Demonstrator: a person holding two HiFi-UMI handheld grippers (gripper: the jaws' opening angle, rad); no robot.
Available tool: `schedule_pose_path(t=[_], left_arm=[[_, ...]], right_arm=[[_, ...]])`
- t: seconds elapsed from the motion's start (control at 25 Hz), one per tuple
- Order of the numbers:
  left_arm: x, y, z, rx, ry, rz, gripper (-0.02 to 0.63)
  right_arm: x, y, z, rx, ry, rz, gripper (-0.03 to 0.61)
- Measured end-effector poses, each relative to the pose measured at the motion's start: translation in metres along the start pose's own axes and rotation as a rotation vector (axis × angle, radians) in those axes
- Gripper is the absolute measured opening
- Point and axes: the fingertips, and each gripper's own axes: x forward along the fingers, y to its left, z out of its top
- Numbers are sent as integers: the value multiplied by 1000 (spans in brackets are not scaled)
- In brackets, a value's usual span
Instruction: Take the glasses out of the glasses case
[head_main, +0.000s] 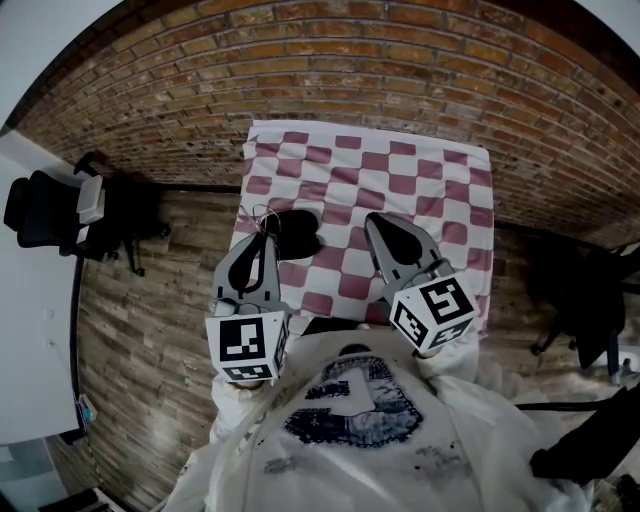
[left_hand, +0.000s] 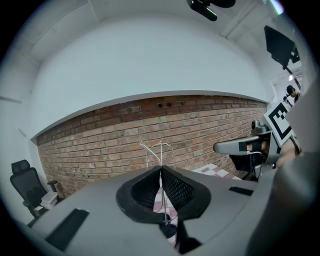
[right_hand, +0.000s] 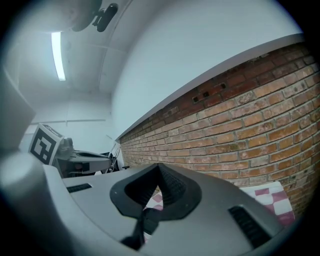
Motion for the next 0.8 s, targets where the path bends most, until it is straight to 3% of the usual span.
schedule_pose_path(t=[0.8], left_arm=[[1, 7, -6, -21, 8, -6, 25]], right_arm=[[7, 8, -4, 0, 10, 3, 14]])
